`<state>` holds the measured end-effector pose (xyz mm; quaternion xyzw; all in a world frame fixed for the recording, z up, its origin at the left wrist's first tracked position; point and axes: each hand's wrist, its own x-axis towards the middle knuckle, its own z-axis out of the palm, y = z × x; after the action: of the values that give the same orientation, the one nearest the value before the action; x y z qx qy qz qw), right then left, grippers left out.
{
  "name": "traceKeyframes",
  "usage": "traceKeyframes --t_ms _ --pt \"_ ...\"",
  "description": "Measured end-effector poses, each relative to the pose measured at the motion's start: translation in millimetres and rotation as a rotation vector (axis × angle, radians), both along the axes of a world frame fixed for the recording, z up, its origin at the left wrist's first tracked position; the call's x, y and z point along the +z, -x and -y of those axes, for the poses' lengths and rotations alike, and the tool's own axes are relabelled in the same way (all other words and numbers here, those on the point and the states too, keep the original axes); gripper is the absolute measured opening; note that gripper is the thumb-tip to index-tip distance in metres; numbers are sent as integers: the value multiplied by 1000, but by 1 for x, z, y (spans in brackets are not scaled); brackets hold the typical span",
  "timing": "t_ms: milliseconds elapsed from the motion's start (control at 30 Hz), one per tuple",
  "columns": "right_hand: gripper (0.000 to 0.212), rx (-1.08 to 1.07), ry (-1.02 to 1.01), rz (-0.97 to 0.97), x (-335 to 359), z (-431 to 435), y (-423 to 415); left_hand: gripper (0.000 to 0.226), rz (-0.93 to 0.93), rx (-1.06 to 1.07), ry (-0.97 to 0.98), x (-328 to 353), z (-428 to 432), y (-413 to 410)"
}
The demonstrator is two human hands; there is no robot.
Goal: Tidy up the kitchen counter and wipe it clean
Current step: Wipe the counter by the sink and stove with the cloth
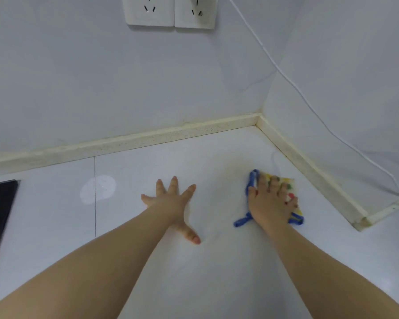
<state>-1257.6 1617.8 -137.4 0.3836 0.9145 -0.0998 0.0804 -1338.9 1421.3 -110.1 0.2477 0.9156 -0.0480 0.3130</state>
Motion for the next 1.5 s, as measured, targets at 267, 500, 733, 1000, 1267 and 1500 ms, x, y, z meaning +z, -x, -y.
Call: traceKeyframes --t_ms 267,500,733,1000,1267,1500 --pt "57 364 -120 -17 -11 -6 2 131 22 -10 1 3 -12 29" --pt "57 250 1 13 -1 12 47 140 4 17 -3 4 -20 42" --pt "53 499 -67 11 -5 -14 45 144 -9 -4 -11 2 -21 47" --pt "56 251 -17 -49 -5 4 100 147 -6 15 14 -2 -25 52" --pt "52 451 -54 -90 -11 1 95 144 -55 3 -28 -2 -19 47" --pt "56 29 -14 -21 0 -19 75 138 -99 -32 -98 -5 -5 42"
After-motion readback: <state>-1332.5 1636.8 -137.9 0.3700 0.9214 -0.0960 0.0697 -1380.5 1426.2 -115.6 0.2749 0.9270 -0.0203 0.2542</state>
